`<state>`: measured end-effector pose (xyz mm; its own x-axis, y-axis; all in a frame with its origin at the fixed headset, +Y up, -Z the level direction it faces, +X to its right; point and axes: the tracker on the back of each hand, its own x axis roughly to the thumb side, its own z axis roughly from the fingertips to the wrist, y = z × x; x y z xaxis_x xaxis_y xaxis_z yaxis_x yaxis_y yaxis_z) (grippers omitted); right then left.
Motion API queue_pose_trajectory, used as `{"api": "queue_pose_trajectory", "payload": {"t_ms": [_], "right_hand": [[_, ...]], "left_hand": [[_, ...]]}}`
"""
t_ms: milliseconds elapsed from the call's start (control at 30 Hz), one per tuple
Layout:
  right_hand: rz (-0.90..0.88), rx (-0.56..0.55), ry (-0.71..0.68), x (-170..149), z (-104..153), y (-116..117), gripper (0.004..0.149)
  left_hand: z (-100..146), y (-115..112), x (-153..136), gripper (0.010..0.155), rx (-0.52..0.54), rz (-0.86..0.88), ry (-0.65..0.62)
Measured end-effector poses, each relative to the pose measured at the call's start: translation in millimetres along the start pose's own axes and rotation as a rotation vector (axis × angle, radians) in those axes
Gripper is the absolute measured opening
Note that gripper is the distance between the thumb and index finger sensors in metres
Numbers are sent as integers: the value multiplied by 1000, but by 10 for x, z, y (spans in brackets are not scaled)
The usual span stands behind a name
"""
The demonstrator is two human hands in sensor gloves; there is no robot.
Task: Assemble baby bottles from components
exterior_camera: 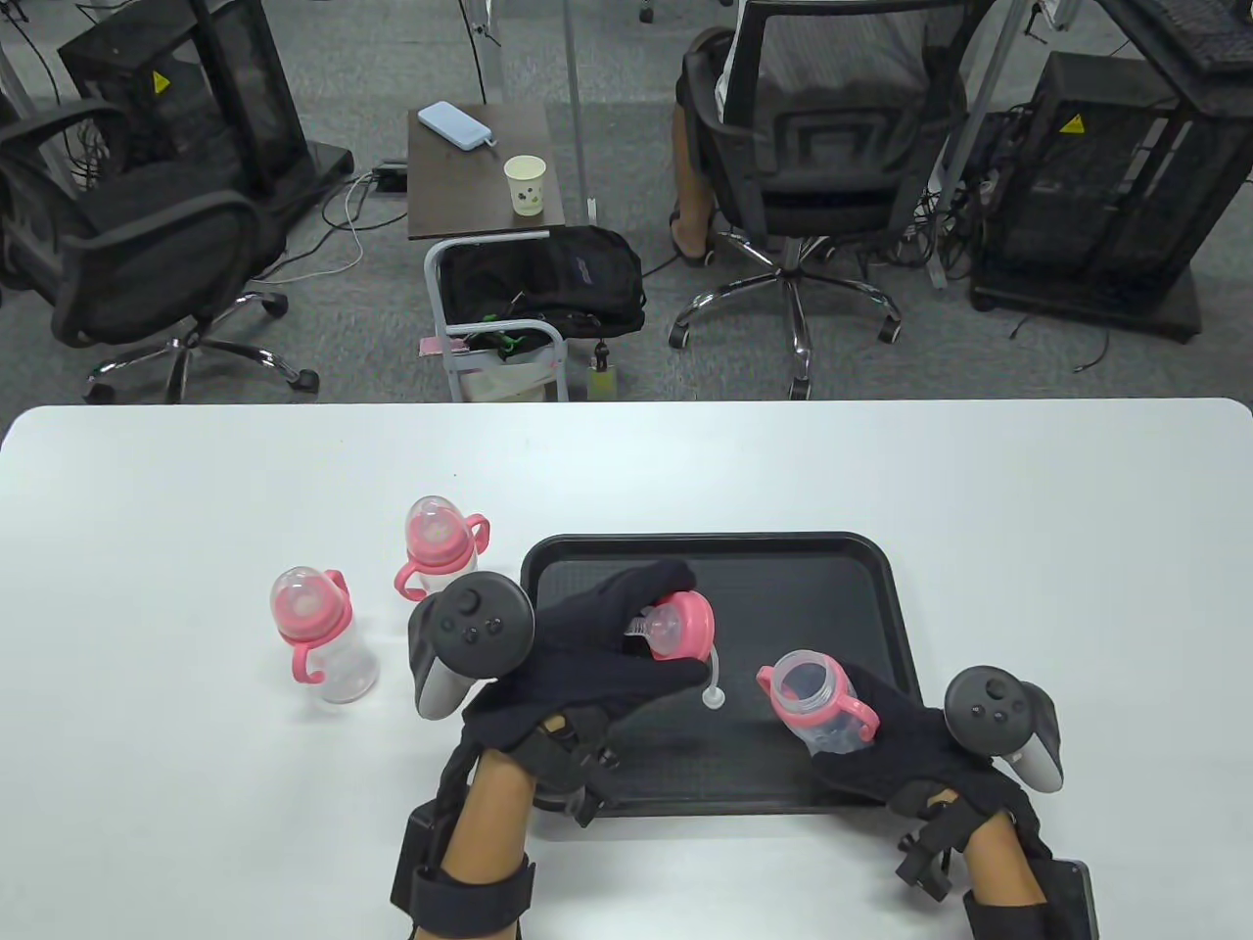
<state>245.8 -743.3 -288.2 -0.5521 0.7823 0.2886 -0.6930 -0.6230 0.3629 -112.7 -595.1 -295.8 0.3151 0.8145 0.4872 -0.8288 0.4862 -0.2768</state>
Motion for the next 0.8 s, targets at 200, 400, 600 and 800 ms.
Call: {"api": "queue_pose_trajectory", "payload": {"t_ms": [200, 400, 600, 800], "right_hand": [[43, 47, 9, 52, -49, 132, 92], [72, 78, 9, 114, -86, 224, 92], [93, 105, 5, 151, -113, 290, 92], [92, 128, -18, 218, -119, 333, 92]], "left_hand": [[84, 60, 142, 85, 19, 6, -55], [110, 79, 212, 84, 29, 7, -83], [89, 29, 236, 84, 17, 5, -89], [2, -172, 224, 84, -24, -54, -81]]}}
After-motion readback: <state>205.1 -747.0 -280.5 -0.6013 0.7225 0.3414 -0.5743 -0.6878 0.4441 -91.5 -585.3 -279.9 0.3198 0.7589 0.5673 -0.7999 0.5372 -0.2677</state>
